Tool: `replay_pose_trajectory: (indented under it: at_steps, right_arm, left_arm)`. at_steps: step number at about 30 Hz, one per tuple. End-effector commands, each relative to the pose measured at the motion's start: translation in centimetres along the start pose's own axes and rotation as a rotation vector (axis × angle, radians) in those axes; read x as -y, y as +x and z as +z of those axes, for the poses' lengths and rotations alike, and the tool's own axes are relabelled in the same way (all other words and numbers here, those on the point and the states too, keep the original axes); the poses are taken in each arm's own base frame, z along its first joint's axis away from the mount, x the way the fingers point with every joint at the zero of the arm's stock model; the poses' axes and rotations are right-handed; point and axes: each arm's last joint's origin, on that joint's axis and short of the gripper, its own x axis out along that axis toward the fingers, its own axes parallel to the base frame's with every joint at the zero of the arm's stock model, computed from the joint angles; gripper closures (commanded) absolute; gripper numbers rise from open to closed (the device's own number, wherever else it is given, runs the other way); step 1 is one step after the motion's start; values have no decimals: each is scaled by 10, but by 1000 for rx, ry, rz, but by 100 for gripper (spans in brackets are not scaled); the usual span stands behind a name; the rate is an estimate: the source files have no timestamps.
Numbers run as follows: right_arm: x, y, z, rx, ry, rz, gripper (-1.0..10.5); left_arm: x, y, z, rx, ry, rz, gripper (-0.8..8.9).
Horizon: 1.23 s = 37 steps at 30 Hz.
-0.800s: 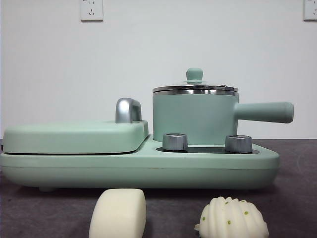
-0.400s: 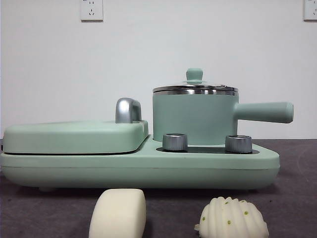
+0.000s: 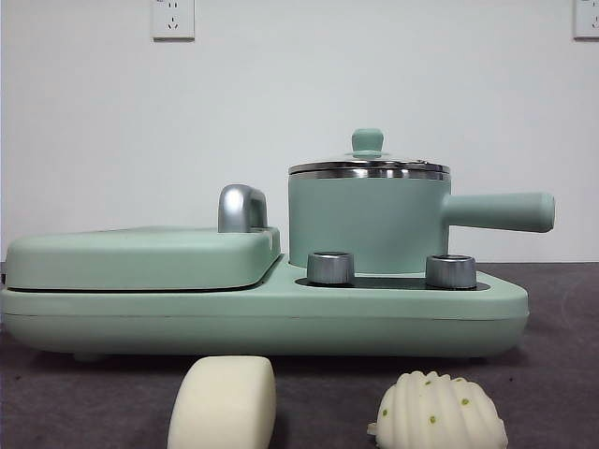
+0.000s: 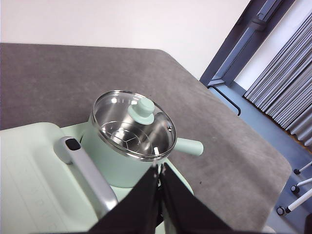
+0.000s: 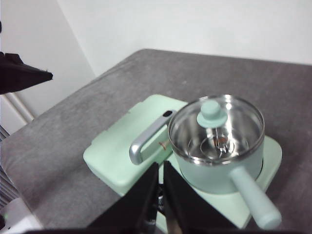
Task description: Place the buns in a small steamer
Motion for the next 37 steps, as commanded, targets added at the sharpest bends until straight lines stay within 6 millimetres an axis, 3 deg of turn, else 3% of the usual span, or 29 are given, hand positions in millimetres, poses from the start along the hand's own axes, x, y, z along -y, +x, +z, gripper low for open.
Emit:
replay_pose_trajectory:
  at_steps: [1,3,7,10,25,30,37]
  right_arm:
    - [-1,-1,2,-5,-10,-11,917]
    - [-1,-1,0,-14,-1,-26,824]
    - [0,-1,0,-19,4,-30,565]
    - [0,-1,0,-19,4,-30,497]
    - [-1,-1,0,-18,22,-26,480]
    - [-1,-1,0,-18,22,-26,480]
    - [-1,-1,0,-18,22,-26,480]
  left_arm:
    - [2,0,5,13,29,-15,756]
    - [2,1,5,12,40,-15,673]
    - [2,1,5,13,40,-14,409]
    - [2,1,5,14,39,-13,310]
    - [-3,10,8,-10,-32,-7,312]
    - [-10,29,25,-39,-47,0,312]
    - [-20,72,60,-177,-66,13,312]
